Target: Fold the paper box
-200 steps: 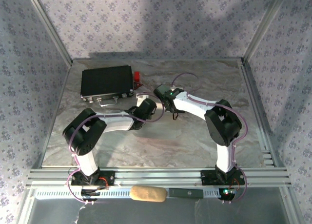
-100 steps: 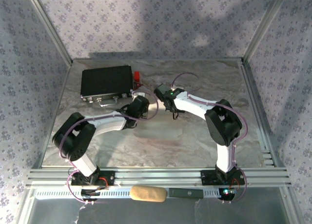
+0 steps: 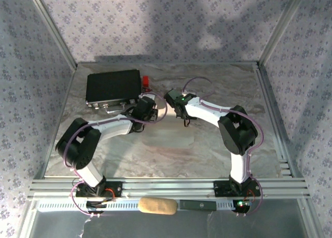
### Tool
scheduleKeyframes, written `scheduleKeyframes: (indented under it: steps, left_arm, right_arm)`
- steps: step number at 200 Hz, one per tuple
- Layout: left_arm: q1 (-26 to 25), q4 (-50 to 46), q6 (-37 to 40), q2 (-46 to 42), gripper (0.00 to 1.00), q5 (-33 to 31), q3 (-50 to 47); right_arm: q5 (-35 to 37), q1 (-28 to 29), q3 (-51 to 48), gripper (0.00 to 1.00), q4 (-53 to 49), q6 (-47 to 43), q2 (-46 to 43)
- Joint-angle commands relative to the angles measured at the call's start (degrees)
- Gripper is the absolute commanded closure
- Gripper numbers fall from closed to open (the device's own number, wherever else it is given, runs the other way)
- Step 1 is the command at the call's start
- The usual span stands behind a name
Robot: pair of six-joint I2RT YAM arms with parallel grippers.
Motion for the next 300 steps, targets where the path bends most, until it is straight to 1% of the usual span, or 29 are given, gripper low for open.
scheduleKeyframes:
  steps: [1,11,37,66,76,100,139,167,176,183,187,195,203,223,230,239,251,266,277,293,300]
  left_arm:
    - [0.1,-1.3,1.3,2.1,0.62,-1.2,3.8]
    - [0.1,-1.9,1.6,3.4,0.63,-1.7,5.1]
    - [0.1,-1.6,1.8,5.4,0.74,-2.6,5.8]
    - [-0.1,-2.3,2.1,7.0,0.95,-3.5,7.0]
    - [-0.4,-3.0,2.1,7.5,1.0,-4.5,7.3]
    - [-1.9,-4.8,2.2,8.6,1.0,-8.7,8.3]
    - [-5.4,-11.4,0.9,11.9,1.0,-20.9,11.7]
    - [-6.7,-13.4,0.1,13.7,1.0,-23.9,12.9]
    - [-6.6,-12.5,0.1,13.4,1.0,-23.1,12.4]
    - [-6.6,-10.9,0.6,12.8,1.0,-21.1,11.7]
    - [-6.6,-10.0,1.0,12.3,0.97,-20.1,11.2]
    - [-6.6,-8.5,1.1,11.2,0.84,-18.6,10.2]
    - [-6.2,-7.1,1.3,9.9,0.73,-14.4,9.5]
    - [-4.6,-3.6,2.1,6.8,0.59,-5.9,7.0]
    - [-3.8,-2.3,2.2,5.8,0.57,-3.0,6.0]
    - [-2.8,-1.4,2.2,5.0,0.56,-0.2,5.1]
    - [-2.2,-0.9,2.6,4.1,0.57,0.8,4.2]
    - [-1.6,-0.6,2.9,3.8,0.64,1.3,3.7]
    - [-1.2,-0.2,2.8,3.9,0.68,1.5,3.7]
    - [-1.0,-0.3,2.9,4.7,0.73,0.5,4.3]
    - [-1.0,-0.3,2.9,5.1,0.77,-0.2,4.5]
  right_arm:
    - [-1.6,-0.1,0.3,1.0,-2.5,-0.9,1.3]
    - [-1.7,-0.1,0.4,1.0,-2.5,-0.9,1.3]
    - [-1.7,-0.1,0.5,1.0,-2.4,-1.1,1.1]
    - [-1.7,-0.2,0.5,1.0,-2.4,-1.1,1.3]
    - [-1.7,-0.2,0.5,1.0,-2.4,-1.1,1.4]
    - [-1.6,-0.3,0.6,1.0,-2.6,-0.9,1.2]
    - [-1.9,-0.3,0.9,1.0,-2.7,-0.7,1.4]
    - [-2.1,-0.5,1.0,1.0,-2.8,-0.8,1.4]
    - [-2.3,-0.5,0.9,1.0,-2.7,-0.9,1.5]
    - [-2.5,-0.6,0.9,1.0,-2.6,-0.9,1.5]
    - [-2.6,-0.7,0.9,1.0,-2.6,-1.0,1.5]
    - [-2.7,-0.7,0.9,1.0,-2.6,-1.0,1.6]
    - [-2.8,-0.8,0.9,1.0,-2.6,-1.0,1.7]
    - [-3.3,-1.0,1.1,1.0,-2.4,-1.1,1.8]
    - [-3.4,-1.0,1.2,1.0,-2.4,-1.2,2.0]
    - [-3.5,-1.1,1.3,1.0,-2.4,-1.2,2.1]
    - [-3.7,-1.1,1.3,1.0,-2.3,-1.3,2.2]
    - [-3.8,-1.1,1.2,1.0,-2.1,-1.3,2.1]
    - [-3.8,-1.0,1.2,1.0,-2.0,-1.4,2.1]
    - [-3.9,-1.0,1.2,1.0,-2.1,-1.3,2.2]
    - [-3.9,-1.0,1.2,1.0,-2.2,-1.3,2.1]
